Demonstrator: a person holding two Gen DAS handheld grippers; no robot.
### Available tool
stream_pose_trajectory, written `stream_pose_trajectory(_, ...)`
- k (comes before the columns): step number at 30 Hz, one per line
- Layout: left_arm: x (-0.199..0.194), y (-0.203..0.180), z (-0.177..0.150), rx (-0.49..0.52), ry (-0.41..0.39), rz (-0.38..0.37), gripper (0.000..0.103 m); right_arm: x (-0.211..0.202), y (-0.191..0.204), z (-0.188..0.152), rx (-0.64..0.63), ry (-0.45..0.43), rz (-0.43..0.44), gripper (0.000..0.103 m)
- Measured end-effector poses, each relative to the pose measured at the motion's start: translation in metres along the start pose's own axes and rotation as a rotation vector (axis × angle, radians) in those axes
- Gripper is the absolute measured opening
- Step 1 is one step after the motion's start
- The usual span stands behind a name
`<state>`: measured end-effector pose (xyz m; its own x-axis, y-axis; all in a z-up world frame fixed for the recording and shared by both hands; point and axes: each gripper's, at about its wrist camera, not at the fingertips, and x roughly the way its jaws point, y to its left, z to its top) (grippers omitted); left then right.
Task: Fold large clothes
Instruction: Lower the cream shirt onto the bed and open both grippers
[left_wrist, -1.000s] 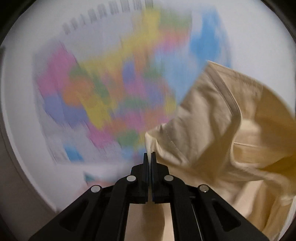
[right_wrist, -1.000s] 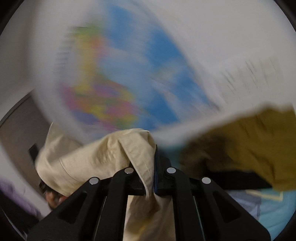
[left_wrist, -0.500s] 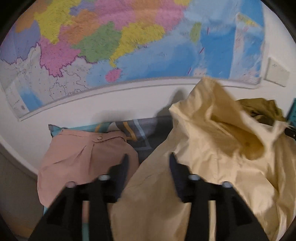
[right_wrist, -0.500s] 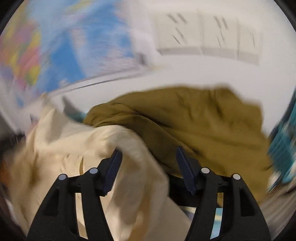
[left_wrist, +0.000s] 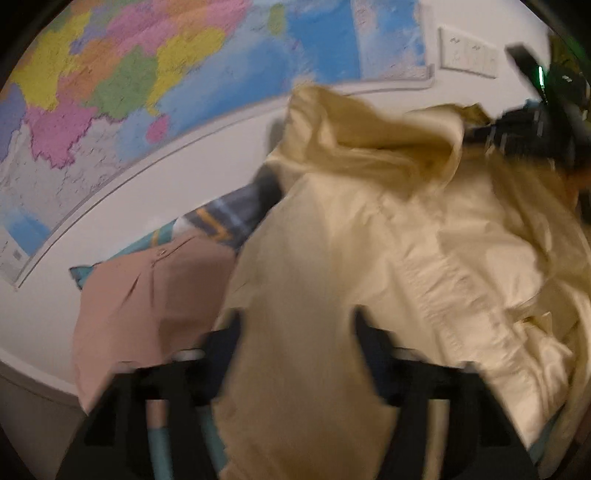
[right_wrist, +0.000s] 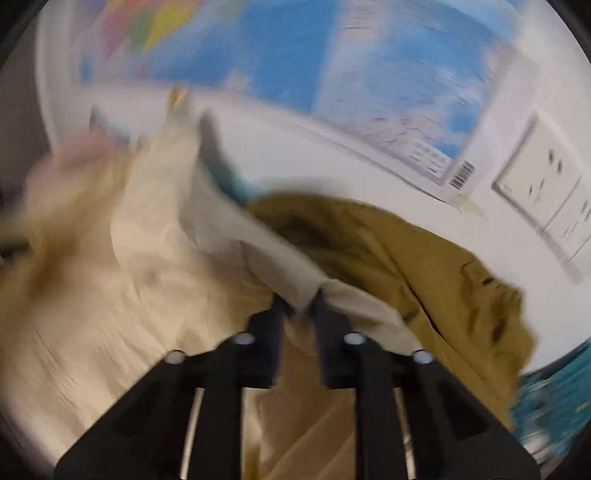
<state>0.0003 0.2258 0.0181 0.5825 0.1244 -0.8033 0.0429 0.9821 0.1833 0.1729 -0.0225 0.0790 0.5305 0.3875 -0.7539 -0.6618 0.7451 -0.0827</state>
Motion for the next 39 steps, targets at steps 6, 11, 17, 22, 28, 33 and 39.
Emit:
stream_pose_trajectory(6,0.023,0.069,0.01,-0.241,0.036,0.015,0.033,0.026,-0.091,0.028,0.42,0.019,0.09,0.019)
stream_pose_trajectory(11,0.039,0.096,0.007,-0.335,0.069,0.072,0.053,0.031,-0.097,0.013,0.505,0.01,0.069,0.043)
stream_pose_trajectory(17,-0.013,0.09,-0.014,-0.302,-0.062,-0.003,0.061,-0.087,-0.065,-0.04,0.319,-0.154,0.107,0.078)
stream_pose_trajectory(22,-0.06,0.042,-0.043,-0.178,-0.149,-0.084,0.076,-0.148,-0.027,-0.137,0.236,-0.064,0.108,0.084)
stream_pose_trajectory(28,-0.068,-0.026,-0.09,-0.086,-0.104,-0.176,0.084,-0.137,0.014,-0.223,0.296,0.055,0.193,0.083)
stream_pose_trajectory(33,-0.045,-0.058,-0.116,-0.03,-0.016,-0.148,0.045,-0.12,0.019,-0.232,0.33,0.056,0.274,0.019)
stream_pose_trajectory(39,-0.077,-0.006,-0.105,-0.139,-0.086,-0.092,0.004,-0.19,-0.022,-0.194,0.319,-0.138,0.133,0.006)
